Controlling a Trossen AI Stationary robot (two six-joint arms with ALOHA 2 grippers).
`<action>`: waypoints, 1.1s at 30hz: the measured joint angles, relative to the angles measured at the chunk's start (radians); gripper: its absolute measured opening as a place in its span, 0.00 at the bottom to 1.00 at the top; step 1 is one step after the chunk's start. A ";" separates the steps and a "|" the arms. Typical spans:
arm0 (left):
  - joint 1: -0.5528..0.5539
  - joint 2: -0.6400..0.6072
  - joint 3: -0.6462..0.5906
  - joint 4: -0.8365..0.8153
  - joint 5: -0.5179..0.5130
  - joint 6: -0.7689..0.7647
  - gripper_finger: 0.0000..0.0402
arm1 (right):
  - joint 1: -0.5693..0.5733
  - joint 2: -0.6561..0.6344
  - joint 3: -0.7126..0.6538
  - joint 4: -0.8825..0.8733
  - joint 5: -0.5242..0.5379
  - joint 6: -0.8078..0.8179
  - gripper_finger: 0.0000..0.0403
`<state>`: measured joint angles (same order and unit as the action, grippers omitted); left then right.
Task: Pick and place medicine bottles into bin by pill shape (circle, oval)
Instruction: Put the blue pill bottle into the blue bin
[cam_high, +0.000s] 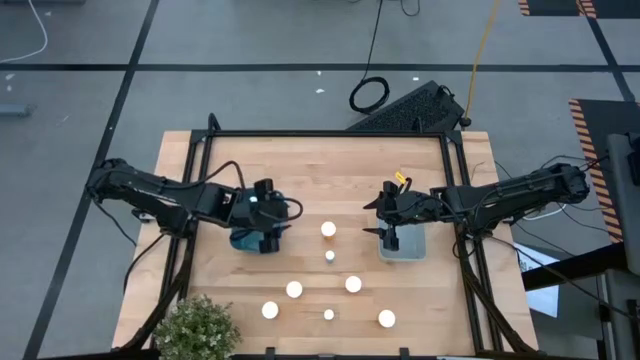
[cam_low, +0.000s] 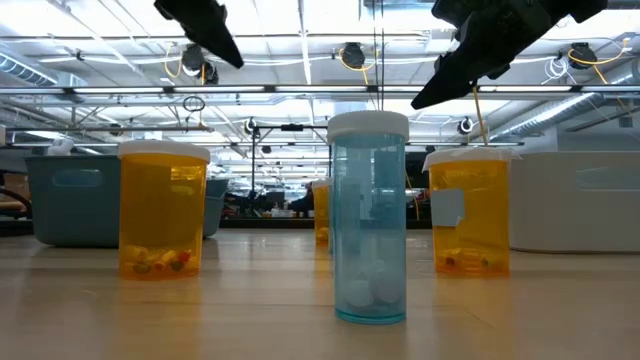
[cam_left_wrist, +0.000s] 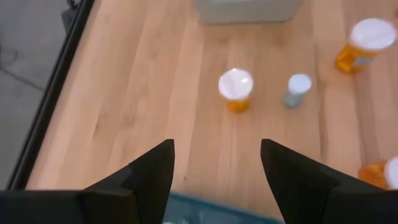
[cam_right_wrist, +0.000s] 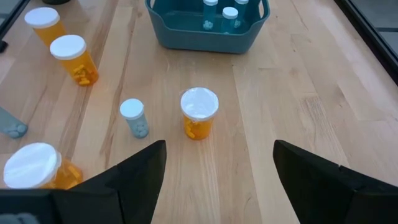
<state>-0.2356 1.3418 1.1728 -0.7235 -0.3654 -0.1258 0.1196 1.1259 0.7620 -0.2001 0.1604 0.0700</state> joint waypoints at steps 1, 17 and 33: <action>-0.007 0.000 0.000 0.008 0.002 0.009 0.61 | 0.000 0.000 0.000 0.000 0.000 -0.003 0.71; -0.048 0.067 0.062 0.066 0.059 0.057 0.61 | 0.000 0.000 0.000 0.000 0.000 -0.007 0.71; -0.048 0.436 0.400 -0.095 0.126 0.119 0.61 | 0.000 -0.010 0.001 -0.058 -0.004 -0.007 0.71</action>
<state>-0.2834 1.7783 1.5725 -0.8187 -0.2389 -0.0063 0.1194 1.1163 0.7628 -0.2579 0.1565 0.0631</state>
